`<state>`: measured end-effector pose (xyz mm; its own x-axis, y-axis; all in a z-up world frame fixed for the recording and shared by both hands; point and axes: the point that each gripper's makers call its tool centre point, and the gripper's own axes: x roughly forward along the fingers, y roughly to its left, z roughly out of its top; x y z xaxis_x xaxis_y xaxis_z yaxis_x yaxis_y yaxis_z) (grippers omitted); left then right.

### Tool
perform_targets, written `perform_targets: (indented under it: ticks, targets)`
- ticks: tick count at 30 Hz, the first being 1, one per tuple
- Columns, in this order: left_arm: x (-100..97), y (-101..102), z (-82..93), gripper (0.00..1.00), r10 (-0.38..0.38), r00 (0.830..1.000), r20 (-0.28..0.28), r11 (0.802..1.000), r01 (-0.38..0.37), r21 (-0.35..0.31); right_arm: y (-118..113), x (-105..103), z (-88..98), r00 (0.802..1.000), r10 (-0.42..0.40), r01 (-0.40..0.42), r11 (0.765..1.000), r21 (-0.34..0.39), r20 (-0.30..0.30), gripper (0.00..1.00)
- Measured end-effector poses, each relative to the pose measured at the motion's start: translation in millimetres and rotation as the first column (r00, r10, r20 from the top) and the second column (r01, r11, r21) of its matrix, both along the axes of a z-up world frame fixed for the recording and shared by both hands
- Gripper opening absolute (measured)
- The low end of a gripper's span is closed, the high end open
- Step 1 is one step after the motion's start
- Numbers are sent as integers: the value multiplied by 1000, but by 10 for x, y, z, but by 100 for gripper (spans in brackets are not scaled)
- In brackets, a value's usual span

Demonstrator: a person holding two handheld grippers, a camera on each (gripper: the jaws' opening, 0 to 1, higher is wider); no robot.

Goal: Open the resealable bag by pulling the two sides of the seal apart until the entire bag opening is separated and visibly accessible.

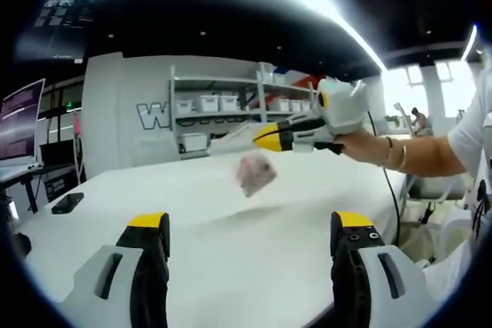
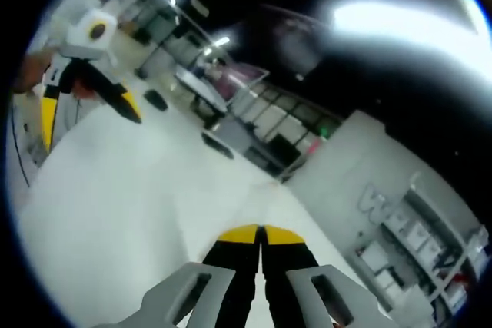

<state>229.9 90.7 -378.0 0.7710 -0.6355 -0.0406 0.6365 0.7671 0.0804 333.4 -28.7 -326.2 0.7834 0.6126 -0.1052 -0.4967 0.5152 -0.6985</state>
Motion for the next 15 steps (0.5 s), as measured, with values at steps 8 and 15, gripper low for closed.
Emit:
perform_targets:
  ticks: [8,15]
  targets:
    - [2,-23,4,86,-6,1000,-2,1000,6,-5,-24,-94,-11,1000,9,-9,1000,29,-2,0]
    - [-11,-106,-97,86,-24,999,-25,1000,24,-1,-77,-161,-81,1000,3,-3,999,35,-9,0]
